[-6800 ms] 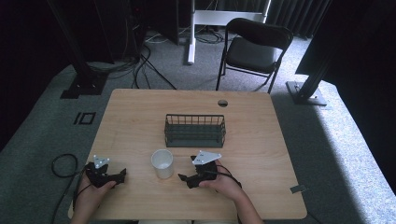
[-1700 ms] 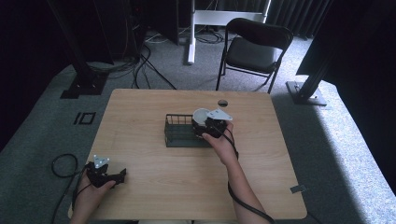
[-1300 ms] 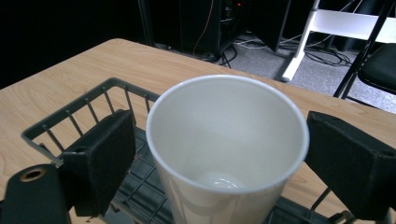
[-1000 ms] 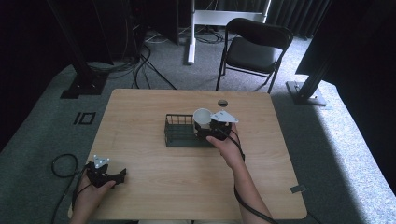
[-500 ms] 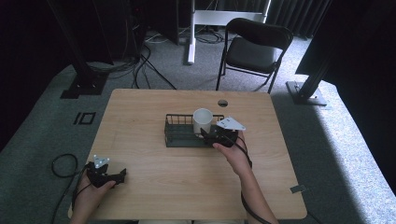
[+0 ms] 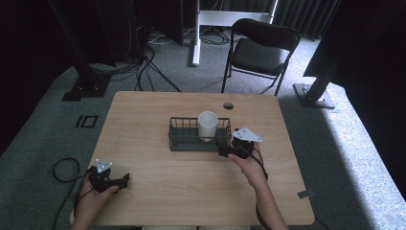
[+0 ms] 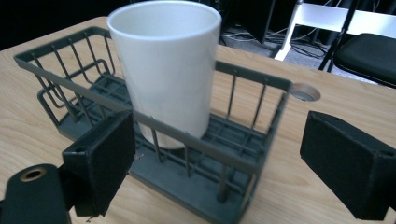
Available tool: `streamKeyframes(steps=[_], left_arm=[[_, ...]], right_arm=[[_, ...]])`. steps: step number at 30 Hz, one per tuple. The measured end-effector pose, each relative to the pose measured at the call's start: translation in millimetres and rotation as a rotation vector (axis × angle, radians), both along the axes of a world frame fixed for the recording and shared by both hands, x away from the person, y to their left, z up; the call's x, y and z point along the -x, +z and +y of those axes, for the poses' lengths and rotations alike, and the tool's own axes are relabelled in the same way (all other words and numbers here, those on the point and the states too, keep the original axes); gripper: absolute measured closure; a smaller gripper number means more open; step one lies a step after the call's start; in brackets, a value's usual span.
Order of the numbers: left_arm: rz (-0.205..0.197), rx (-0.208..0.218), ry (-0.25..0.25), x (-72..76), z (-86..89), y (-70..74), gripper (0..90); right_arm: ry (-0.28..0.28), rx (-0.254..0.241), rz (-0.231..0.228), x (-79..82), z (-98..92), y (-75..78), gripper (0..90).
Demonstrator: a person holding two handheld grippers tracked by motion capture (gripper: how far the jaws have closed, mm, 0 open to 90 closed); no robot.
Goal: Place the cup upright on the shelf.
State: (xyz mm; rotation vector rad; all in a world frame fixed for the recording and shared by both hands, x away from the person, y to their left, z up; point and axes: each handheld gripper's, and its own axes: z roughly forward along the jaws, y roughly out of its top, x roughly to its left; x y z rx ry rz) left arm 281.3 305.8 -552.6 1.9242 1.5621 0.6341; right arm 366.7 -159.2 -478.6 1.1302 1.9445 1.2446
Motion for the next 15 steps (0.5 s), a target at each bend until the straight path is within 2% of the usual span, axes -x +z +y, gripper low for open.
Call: streamKeyframes(steps=[4,15], left_arm=[[0.0,0.0,0.0,0.0,0.0,0.0,2.8],[0.001,-0.001,-0.001,0.0,0.1,0.1,2.9]], right_arm=[[-0.01,0.005,0.001,4.3,-8.0,-5.4,10.4],[-0.041,0.021,0.045,13.2,-28.3,-29.1,10.4]])
